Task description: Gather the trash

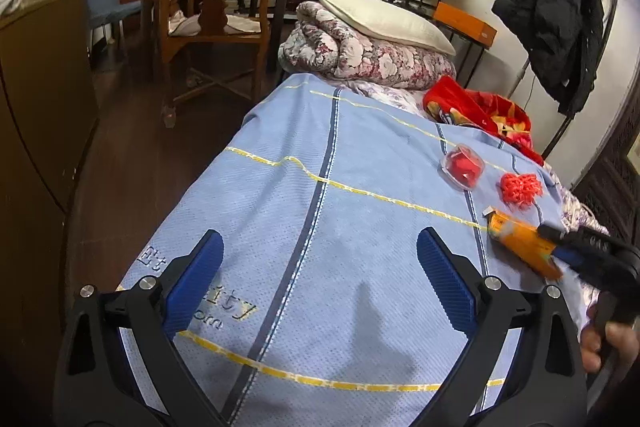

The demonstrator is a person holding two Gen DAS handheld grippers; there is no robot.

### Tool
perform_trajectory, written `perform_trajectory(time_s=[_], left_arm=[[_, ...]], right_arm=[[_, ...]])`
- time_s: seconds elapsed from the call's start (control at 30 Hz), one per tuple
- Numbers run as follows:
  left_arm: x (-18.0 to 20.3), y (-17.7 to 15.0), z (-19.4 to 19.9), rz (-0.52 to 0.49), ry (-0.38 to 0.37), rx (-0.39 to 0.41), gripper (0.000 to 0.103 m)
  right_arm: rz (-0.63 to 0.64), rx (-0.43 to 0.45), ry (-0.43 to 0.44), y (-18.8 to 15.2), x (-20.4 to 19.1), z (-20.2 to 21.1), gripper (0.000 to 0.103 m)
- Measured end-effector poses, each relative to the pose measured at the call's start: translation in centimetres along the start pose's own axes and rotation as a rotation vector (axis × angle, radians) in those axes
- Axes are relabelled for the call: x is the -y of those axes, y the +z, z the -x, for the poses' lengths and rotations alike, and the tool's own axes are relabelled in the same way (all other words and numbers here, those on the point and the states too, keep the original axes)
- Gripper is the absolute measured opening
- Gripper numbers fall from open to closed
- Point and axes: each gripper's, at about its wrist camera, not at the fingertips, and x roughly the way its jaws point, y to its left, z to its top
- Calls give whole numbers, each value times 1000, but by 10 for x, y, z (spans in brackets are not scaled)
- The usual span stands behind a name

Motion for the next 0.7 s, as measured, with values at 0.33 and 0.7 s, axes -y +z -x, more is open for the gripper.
perform_trajectory(time_s=[0.33, 0.7], left_arm=[[1, 1, 15, -1, 15, 58, 94], [13, -6, -4, -19, -8, -2, 94]], right_arm=[[332, -57, -17, -40, -64, 33, 55], [136, 83, -157, 35, -25, 10, 75]])
